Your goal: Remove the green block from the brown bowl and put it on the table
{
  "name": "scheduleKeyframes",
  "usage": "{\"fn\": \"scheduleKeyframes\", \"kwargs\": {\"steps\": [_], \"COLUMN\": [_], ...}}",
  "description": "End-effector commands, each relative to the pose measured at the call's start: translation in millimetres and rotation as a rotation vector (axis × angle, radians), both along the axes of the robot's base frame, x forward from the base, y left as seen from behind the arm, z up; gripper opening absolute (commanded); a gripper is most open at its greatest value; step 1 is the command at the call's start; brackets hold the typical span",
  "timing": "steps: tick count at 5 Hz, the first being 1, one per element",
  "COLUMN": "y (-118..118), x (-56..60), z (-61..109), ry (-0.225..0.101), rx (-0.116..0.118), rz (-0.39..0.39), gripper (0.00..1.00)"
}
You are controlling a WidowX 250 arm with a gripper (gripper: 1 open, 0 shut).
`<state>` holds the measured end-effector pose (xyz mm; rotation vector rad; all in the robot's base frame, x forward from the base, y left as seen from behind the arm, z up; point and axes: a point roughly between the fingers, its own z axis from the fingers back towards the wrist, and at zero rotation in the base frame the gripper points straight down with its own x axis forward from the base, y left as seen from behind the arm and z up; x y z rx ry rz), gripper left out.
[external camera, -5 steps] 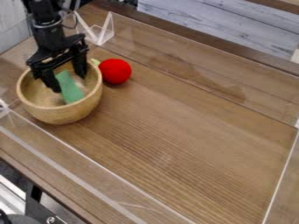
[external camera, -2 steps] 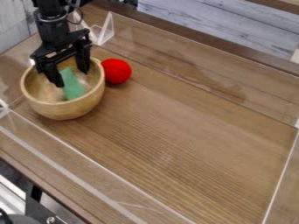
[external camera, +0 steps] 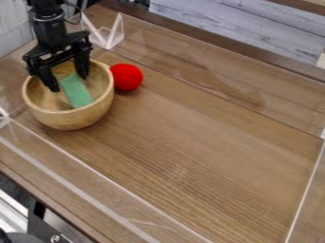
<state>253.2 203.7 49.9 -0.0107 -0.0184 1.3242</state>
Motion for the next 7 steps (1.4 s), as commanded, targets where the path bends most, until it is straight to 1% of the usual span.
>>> {"fn": "scheduleKeyframes", "kwargs": {"steps": [1, 2, 3, 4, 6, 7], "y": [2, -3, -12, -23, -20, -18], "x": [-0.3, -5.4, -8.7, -10.7, -16.6, -13.8], "z": [2.1, -9.3, -15.6, -7.0, 21.3, 31.0], "ry": [-0.025, -0.017, -0.02, -0.037, -0.059, -0.079], "rx": [0.041, 0.046, 0.044, 0.02, -0.006, -0.029], "rz": [0.027, 0.05, 0.006, -0.043, -0.162, -0.209], "gripper": [1.0, 1.0, 0.0, 0.0, 0.0, 0.0]}}
